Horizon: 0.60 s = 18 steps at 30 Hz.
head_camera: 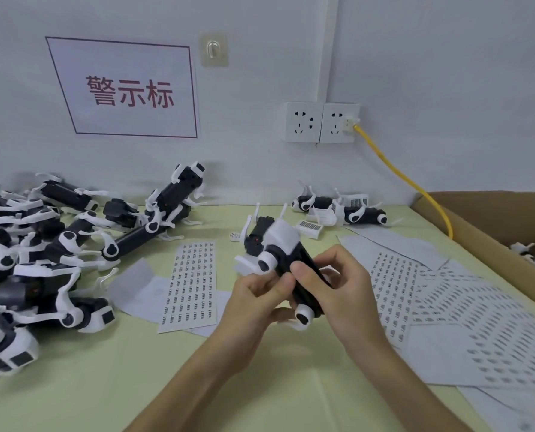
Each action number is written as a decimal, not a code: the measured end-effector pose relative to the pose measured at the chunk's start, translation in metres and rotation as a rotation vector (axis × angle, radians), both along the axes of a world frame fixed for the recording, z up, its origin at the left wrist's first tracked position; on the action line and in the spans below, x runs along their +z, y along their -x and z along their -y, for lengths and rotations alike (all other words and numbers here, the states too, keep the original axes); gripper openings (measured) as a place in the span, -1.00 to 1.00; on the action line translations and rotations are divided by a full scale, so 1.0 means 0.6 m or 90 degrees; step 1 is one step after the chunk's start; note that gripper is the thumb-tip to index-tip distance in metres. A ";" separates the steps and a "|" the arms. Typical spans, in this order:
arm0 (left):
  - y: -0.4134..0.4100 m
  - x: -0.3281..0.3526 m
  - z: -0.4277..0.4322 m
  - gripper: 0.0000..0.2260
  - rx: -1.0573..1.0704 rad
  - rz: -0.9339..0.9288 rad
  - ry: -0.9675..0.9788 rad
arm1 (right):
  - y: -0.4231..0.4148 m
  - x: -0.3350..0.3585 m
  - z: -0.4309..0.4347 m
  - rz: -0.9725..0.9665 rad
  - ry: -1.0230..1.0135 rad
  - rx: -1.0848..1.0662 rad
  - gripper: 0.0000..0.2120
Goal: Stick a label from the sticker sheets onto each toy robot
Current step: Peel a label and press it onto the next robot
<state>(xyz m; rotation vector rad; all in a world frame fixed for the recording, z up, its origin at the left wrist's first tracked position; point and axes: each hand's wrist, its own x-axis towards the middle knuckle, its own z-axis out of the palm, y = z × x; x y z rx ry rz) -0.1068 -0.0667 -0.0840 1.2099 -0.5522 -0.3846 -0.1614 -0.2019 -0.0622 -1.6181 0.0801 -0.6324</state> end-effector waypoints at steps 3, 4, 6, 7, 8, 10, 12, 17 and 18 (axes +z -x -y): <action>0.000 -0.001 0.001 -0.57 0.009 0.020 -0.016 | -0.001 -0.001 0.000 -0.009 -0.029 0.006 -0.58; -0.002 -0.002 0.000 -0.58 0.013 0.025 -0.020 | 0.000 0.000 -0.001 -0.018 -0.036 0.010 -0.55; -0.006 -0.001 -0.002 -0.64 0.019 0.039 -0.032 | 0.000 0.001 -0.001 -0.033 -0.053 0.018 -0.48; -0.007 0.000 -0.002 -0.70 0.019 0.043 -0.039 | 0.001 0.001 -0.001 -0.040 -0.063 0.023 -0.46; -0.008 0.002 -0.004 -0.74 0.013 0.044 -0.046 | 0.001 0.002 0.001 -0.050 -0.075 0.027 -0.44; -0.008 0.002 -0.007 -0.74 -0.012 0.042 -0.050 | 0.001 0.003 0.005 -0.081 -0.119 0.050 -0.44; -0.008 0.002 -0.009 -0.66 -0.032 0.038 -0.056 | 0.001 0.004 0.010 -0.109 -0.188 0.100 -0.47; -0.008 0.009 -0.014 -0.53 -0.068 -0.038 0.003 | 0.001 0.009 0.009 -0.088 -0.248 0.194 -0.67; -0.011 0.008 -0.014 -0.51 -0.068 -0.060 0.021 | 0.000 0.009 0.007 -0.072 -0.237 0.193 -0.76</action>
